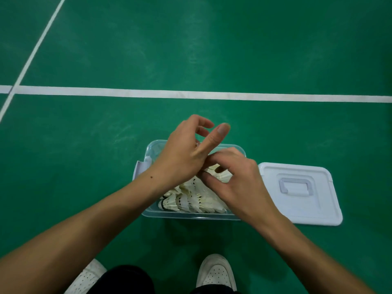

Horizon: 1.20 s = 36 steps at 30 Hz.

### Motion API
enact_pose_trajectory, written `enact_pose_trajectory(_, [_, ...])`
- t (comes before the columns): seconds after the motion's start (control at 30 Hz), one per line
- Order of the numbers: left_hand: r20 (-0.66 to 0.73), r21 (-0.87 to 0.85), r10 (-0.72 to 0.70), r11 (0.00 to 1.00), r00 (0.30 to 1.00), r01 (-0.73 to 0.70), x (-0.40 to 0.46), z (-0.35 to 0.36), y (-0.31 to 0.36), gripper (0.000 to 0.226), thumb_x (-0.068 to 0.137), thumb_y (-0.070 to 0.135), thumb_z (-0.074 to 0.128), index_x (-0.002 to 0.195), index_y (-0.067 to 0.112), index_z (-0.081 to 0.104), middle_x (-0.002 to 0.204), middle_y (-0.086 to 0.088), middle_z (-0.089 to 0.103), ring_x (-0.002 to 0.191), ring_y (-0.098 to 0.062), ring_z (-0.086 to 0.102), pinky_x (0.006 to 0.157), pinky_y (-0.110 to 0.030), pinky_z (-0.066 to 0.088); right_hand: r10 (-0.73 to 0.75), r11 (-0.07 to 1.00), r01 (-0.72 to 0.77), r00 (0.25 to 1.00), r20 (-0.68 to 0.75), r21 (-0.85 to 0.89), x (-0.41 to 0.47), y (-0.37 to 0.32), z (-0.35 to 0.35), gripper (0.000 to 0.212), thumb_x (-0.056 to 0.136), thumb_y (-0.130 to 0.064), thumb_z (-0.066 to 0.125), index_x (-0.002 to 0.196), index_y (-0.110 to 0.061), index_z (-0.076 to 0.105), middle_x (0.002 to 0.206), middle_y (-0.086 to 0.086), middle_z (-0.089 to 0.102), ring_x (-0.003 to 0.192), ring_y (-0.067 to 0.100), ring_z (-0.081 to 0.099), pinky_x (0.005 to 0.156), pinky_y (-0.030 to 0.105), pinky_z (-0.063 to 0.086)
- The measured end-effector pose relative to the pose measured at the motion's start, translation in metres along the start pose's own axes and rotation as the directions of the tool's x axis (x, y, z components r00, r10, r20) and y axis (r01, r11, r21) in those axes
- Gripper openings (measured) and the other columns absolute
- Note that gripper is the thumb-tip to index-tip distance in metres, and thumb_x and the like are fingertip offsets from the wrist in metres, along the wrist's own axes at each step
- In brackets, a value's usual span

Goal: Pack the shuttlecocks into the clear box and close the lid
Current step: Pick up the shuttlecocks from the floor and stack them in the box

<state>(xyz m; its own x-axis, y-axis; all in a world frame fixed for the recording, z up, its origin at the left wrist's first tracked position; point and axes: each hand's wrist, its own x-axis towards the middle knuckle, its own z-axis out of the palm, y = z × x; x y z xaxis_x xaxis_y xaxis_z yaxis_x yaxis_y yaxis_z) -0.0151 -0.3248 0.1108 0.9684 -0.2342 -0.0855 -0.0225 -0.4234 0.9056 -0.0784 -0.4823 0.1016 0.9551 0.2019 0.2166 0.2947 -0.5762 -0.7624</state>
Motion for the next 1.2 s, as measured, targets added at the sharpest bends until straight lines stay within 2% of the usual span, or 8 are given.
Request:
enact_pose_trajectory(0.1, [0.062, 0.005, 0.055, 0.998, 0.997, -0.055, -0.003, 0.002, 0.0, 0.068, 0.092, 0.079, 0.047, 0.133, 0.027, 0.058, 0.126, 0.012, 0.063, 0.103, -0.002, 0.065, 0.084, -0.027, 0.055, 0.031, 0.999, -0.03, 0.998, -0.053, 0.014, -0.013, 0.008, -0.016, 0.011, 0.091, -0.015, 0.082, 0.1, -0.019, 0.078, 0.099, -0.015, 0.076, 0.097, 0.009, 0.068, 0.081, 0.03, 0.056])
enact_pose_trajectory(0.2, [0.141, 0.172, 0.126, 0.974, 0.982, -0.15, -0.008, 0.0, -0.013, 0.073, 0.089, 0.082, 0.046, 0.137, 0.029, 0.055, 0.136, 0.012, 0.059, 0.117, 0.0, 0.057, 0.095, -0.027, 0.052, 0.211, 0.976, -0.195, 0.959, -0.187, 0.098, -0.029, 0.02, -0.043, 0.011, 0.092, -0.015, 0.08, 0.099, -0.022, 0.077, 0.096, -0.015, 0.077, 0.093, 0.01, 0.072, 0.078, 0.019, 0.055])
enact_pose_trajectory(0.3, [0.289, 0.446, 0.186, 0.842, 0.939, -0.304, -0.012, 0.004, -0.033, 0.078, 0.085, 0.087, 0.052, 0.14, 0.032, 0.055, 0.141, 0.012, 0.057, 0.128, -0.005, 0.05, 0.109, -0.036, 0.046, 0.36, 0.933, -0.337, 0.882, -0.305, 0.127, -0.044, 0.038, -0.065, 0.011, 0.093, -0.013, 0.079, 0.095, -0.024, 0.076, 0.092, -0.014, 0.077, 0.09, 0.01, 0.073, 0.077, 0.014, 0.055])
enact_pose_trajectory(0.43, [0.382, 0.594, 0.18, 0.703, 0.906, -0.39, -0.015, 0.022, -0.054, 0.086, 0.077, 0.094, 0.052, 0.142, 0.037, 0.053, 0.143, 0.013, 0.056, 0.133, -0.013, 0.048, 0.113, -0.044, 0.04, 0.447, 0.894, -0.431, 0.842, -0.303, 0.121, -0.061, 0.054, -0.071, 0.014, 0.093, -0.013, 0.079, 0.09, -0.026, 0.074, 0.091, -0.014, 0.076, 0.09, 0.009, 0.072, 0.076, 0.014, 0.054])
enact_pose_trajectory(0.53, [0.369, 0.614, 0.18, 0.69, 0.912, -0.385, -0.015, 0.031, -0.06, 0.088, 0.073, 0.095, 0.053, 0.142, 0.039, 0.054, 0.14, 0.013, 0.057, 0.129, -0.014, 0.049, 0.11, -0.043, 0.04, 0.478, 0.878, -0.456, 0.837, -0.265, 0.143, -0.069, 0.062, -0.063, 0.015, 0.092, -0.012, 0.079, 0.089, -0.026, 0.074, 0.089, -0.012, 0.076, 0.088, 0.009, 0.072, 0.075, 0.015, 0.054])
enact_pose_trajectory(0.9, [0.272, 0.512, 0.227, 0.789, 0.935, -0.341, -0.02, 0.028, -0.068, 0.077, 0.074, 0.093, 0.055, 0.128, 0.039, 0.066, 0.12, 0.014, 0.063, 0.113, -0.013, 0.056, 0.098, -0.045, 0.049, 0.506, 0.856, -0.482, 0.856, -0.107, 0.189, -0.07, 0.062, -0.04, 0.015, 0.091, -0.016, 0.081, 0.09, -0.03, 0.074, 0.088, -0.01, 0.077, 0.089, 0.014, 0.073, 0.078, 0.033, 0.059])
enact_pose_trajectory(1.1, [0.306, 0.47, 0.22, 0.811, 0.926, -0.348, -0.025, 0.025, -0.073, 0.087, 0.066, 0.094, 0.063, 0.132, 0.039, 0.063, 0.124, 0.015, 0.062, 0.115, -0.01, 0.057, 0.099, -0.04, 0.048, 0.496, 0.854, -0.481, 0.868, -0.028, 0.197, -0.062, 0.062, -0.025, 0.017, 0.091, -0.018, 0.082, 0.092, -0.033, 0.073, 0.088, -0.012, 0.077, 0.088, 0.012, 0.073, 0.075, 0.034, 0.06])
enact_pose_trajectory(1.2, [0.337, 0.44, 0.217, 0.824, 0.916, -0.357, -0.024, 0.02, -0.075, 0.084, 0.068, 0.086, 0.071, 0.137, 0.04, 0.059, 0.13, 0.015, 0.061, 0.118, -0.011, 0.057, 0.098, -0.037, 0.049, 0.496, 0.858, -0.484, 0.868, -0.032, 0.171, -0.062, 0.065, -0.023, 0.023, 0.089, -0.02, 0.084, 0.098, -0.036, 0.071, 0.091, -0.015, 0.076, 0.09, 0.01, 0.074, 0.072, 0.025, 0.056])
